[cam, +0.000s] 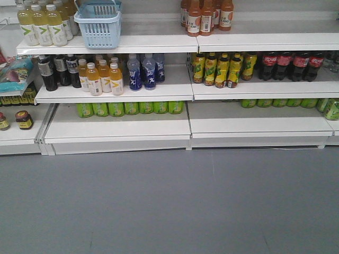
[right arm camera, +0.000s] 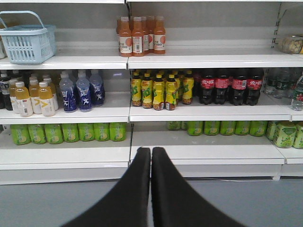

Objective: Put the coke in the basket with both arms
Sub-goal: 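Drive the base toward the shelf holding the light-blue basket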

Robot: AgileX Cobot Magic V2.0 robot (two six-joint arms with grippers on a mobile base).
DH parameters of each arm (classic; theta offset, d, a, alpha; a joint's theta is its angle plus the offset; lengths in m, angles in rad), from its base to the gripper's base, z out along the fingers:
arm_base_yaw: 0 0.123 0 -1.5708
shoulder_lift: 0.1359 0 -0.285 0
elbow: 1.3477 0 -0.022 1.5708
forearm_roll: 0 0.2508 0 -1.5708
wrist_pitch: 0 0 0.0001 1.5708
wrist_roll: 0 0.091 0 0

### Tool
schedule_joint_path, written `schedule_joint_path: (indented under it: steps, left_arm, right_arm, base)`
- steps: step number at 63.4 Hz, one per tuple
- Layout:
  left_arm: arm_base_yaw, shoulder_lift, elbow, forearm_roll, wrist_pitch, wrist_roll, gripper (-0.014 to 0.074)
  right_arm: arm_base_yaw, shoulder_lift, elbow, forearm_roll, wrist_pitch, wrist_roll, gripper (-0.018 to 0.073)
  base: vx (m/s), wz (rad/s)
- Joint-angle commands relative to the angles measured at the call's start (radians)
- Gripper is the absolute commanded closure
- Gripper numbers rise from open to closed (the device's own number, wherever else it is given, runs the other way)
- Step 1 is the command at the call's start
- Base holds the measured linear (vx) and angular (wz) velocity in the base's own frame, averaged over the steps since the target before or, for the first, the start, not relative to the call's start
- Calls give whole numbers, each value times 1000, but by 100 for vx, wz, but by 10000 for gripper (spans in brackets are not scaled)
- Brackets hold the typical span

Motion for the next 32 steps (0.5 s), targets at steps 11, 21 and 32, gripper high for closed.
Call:
schedule_joint_path:
  steps: [11, 21, 32]
  left_arm:
    - [-5, -21, 4, -6, -69, 3, 603]
    - [-5, -21, 4, -6, -69, 3, 603]
    - [-5, -21, 4, -6, -69, 3, 603]
  right_arm:
    - [2, -18, 15, 0, -72, -7, 564]
    - [2, -18, 15, 0, -70, -7, 564]
    - [2, -18, 15, 0, -71, -7, 564]
  base:
    - [0, 0]
    - [0, 0]
    - [0, 0]
